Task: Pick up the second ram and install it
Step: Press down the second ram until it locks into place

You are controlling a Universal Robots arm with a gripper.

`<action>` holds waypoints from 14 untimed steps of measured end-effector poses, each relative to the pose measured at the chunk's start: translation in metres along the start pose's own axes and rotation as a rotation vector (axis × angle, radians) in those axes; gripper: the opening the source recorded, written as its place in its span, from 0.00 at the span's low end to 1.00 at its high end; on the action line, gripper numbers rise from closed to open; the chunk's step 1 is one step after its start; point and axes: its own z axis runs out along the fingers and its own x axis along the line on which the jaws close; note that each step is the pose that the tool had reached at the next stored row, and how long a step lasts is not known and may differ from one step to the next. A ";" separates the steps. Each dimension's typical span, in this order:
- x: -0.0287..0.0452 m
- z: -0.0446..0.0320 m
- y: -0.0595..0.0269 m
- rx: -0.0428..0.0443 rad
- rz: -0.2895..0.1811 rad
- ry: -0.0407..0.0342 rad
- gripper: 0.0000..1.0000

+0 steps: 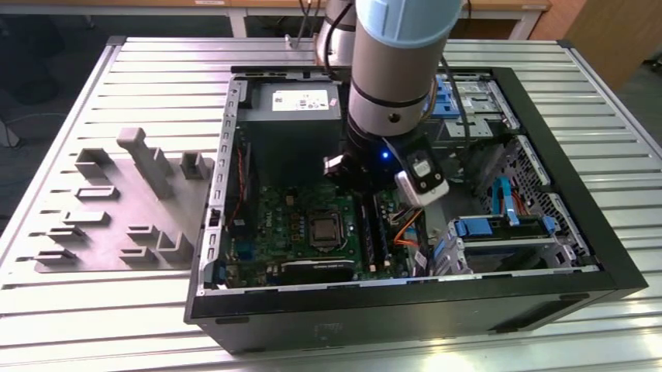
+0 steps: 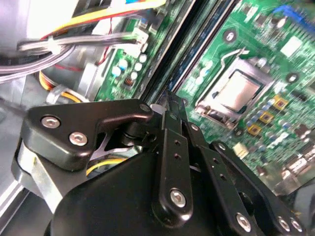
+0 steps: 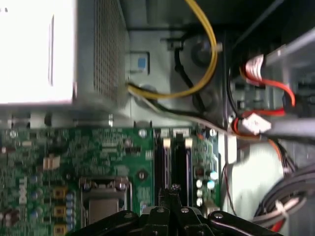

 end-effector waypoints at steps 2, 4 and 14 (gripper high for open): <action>-0.0003 -0.0003 -0.0070 0.0001 0.000 -0.0001 0.11; -0.0005 -0.0007 -0.0139 0.0002 0.000 0.0000 0.11; -0.0015 -0.0022 -0.0449 0.0016 0.000 0.0000 0.11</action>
